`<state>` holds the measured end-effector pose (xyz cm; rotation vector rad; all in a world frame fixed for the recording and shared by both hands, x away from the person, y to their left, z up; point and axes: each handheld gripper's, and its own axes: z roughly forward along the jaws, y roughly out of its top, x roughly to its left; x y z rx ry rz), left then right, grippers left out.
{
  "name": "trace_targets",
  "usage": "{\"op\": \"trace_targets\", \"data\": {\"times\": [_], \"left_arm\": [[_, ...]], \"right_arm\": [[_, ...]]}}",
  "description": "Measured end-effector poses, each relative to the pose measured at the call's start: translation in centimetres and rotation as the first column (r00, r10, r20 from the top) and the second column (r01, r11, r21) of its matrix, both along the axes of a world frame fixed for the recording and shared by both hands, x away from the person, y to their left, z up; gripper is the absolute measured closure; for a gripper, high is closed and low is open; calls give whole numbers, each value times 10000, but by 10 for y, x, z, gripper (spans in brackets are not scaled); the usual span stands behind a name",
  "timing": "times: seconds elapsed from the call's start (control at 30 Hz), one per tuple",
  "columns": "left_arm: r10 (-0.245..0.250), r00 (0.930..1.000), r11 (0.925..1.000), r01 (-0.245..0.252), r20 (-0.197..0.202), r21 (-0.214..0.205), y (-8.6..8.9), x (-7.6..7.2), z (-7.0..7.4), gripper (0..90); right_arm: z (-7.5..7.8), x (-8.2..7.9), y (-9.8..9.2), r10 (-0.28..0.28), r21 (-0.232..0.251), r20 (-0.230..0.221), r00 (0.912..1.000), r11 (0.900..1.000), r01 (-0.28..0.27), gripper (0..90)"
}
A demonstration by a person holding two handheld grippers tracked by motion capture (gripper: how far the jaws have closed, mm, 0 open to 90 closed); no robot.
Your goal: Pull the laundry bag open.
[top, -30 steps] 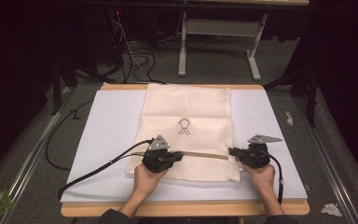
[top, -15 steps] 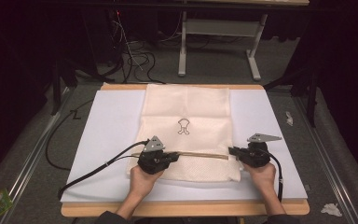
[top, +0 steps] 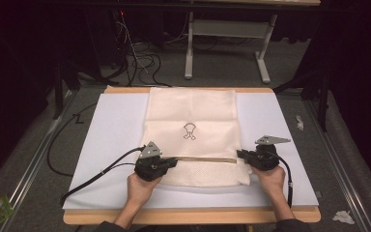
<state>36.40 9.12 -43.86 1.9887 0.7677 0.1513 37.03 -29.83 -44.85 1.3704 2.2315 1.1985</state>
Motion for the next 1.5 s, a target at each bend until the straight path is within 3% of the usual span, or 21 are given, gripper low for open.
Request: {"op": "trace_targets", "data": {"times": [0.33, 0.67, 0.97, 1.5], "left_arm": [[143, 9997, 9998, -140, 179, -169, 10, -1, 0, 871], [494, 9987, 9981, -491, 82, -381, 31, -1, 2, 871], [649, 9977, 9969, -640, 186, -468, 39, -2, 8, 871], [1058, 9943, 9923, -1047, 136, -662, 57, -2, 6, 871]], "right_arm": [[-2, 0, 0, -13, -24, 2, 10000, 10000, 13, 882], [-5, -1, -1, -71, 67, -16, 10000, 10000, 71, 882], [-4, -1, -1, -37, 20, 33, 10000, 10000, 37, 882], [-4, -1, 0, -37, -95, 69, 10000, 9999, 37, 883]]}}
